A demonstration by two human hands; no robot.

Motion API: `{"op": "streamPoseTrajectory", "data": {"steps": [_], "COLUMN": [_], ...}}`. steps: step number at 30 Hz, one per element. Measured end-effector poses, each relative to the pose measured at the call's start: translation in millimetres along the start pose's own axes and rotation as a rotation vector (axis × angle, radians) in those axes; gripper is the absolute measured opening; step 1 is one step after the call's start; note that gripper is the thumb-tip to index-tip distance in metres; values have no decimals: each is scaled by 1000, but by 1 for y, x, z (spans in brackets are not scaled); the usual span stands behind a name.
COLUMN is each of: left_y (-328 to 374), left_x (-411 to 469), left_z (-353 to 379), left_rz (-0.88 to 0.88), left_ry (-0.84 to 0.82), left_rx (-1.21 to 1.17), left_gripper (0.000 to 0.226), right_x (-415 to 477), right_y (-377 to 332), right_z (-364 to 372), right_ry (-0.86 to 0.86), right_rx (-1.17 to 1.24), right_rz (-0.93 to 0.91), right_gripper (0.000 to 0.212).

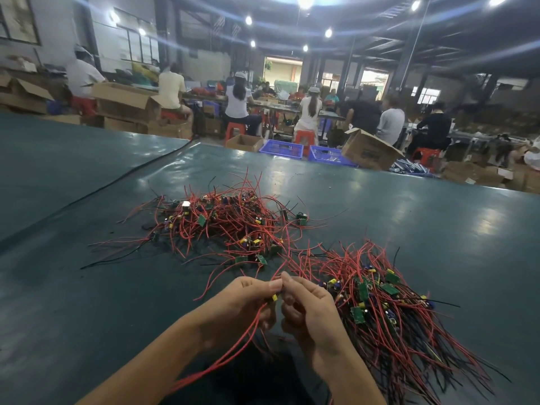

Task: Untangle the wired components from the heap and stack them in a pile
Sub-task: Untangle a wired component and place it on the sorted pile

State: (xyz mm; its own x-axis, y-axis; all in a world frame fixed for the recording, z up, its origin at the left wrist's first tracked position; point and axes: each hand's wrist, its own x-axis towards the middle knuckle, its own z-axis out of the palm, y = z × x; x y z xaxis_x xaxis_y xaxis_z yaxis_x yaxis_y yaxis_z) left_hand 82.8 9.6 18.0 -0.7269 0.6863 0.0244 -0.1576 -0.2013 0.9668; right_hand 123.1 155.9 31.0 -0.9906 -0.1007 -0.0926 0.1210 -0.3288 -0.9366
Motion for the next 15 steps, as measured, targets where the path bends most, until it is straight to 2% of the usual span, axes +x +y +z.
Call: {"op": "streamPoseTrajectory", "data": {"steps": [5, 7, 8, 11, 13, 15], "left_y": [-1, 0, -1, -2, -7, -12], "left_x": [-4, -3, -1, 3, 4, 3], "left_z": [4, 4, 4, 8, 9, 11], "left_rz": [-35, -84, -114, -180, -120, -25], "left_ry": [-57, -7, 28, 183, 262, 251], "left_rx": [-22, -90, -153, -312, -187, -3], "left_gripper": [39, 54, 55, 38, 22, 13], "right_x": [0, 0, 0, 4, 5, 4], "right_y": [4, 4, 3, 3, 3, 2], "right_z": [2, 2, 1, -2, -2, 0], "right_ry": [-52, -43, -18, 114, 154, 185], "right_rx": [-79, -41, 9, 107, 136, 119], "right_rz": [28, 32, 30, -7, -53, -73], "right_gripper": [40, 35, 31, 20, 17, 18]}}
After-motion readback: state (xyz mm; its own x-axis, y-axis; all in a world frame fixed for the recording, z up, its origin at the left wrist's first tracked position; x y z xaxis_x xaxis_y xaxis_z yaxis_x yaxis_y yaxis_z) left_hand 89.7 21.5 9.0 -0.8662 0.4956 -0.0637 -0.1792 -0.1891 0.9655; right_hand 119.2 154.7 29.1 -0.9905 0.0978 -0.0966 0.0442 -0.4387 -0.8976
